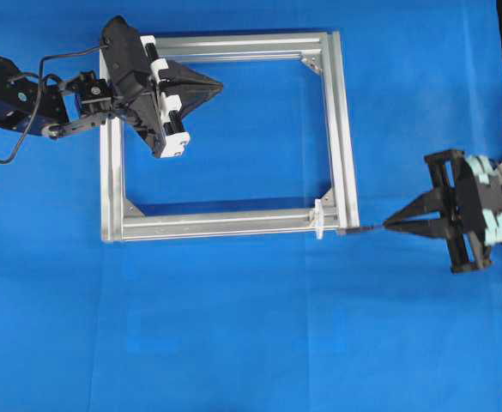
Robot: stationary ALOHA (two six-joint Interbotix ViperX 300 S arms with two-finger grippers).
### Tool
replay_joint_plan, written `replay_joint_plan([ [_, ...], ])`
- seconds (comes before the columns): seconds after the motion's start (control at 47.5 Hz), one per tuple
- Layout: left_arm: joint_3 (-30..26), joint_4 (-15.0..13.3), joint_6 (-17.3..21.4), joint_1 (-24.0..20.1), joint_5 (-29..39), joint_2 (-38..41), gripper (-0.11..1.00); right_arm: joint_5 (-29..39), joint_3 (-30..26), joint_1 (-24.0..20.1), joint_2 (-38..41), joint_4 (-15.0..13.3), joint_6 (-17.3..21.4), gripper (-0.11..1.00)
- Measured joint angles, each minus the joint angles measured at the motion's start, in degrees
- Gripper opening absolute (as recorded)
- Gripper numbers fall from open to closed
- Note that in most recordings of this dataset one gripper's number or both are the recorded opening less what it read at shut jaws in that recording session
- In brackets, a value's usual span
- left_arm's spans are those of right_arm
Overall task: Insert the wire through the string loop located on the right side.
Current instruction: 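Lift the cable and carry it right toward the white zip-tie loop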
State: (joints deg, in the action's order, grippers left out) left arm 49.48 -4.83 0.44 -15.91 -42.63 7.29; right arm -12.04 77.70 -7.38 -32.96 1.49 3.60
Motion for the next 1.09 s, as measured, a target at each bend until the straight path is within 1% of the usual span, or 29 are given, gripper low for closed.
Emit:
replay_joint_plan([
  [0.126, 0.0, 0.0, 0.0, 0.0, -0.1, 0.0, 0.00, 0.0, 0.2, 2.5, 0.0, -0.4, -0.1, -0.03],
  [0.252, 0.0, 0.0, 0.0, 0.0, 0.0, 0.0, 0.00, -0.1, 0.1, 3.0, 0.0, -0.5, -0.2, -0.03],
  [1.094, 0.0, 0.0, 0.0, 0.0, -0.1, 0.0, 0.00, -0.4, 0.1, 3.0, 0.0, -0.6, -0.3, -0.03],
])
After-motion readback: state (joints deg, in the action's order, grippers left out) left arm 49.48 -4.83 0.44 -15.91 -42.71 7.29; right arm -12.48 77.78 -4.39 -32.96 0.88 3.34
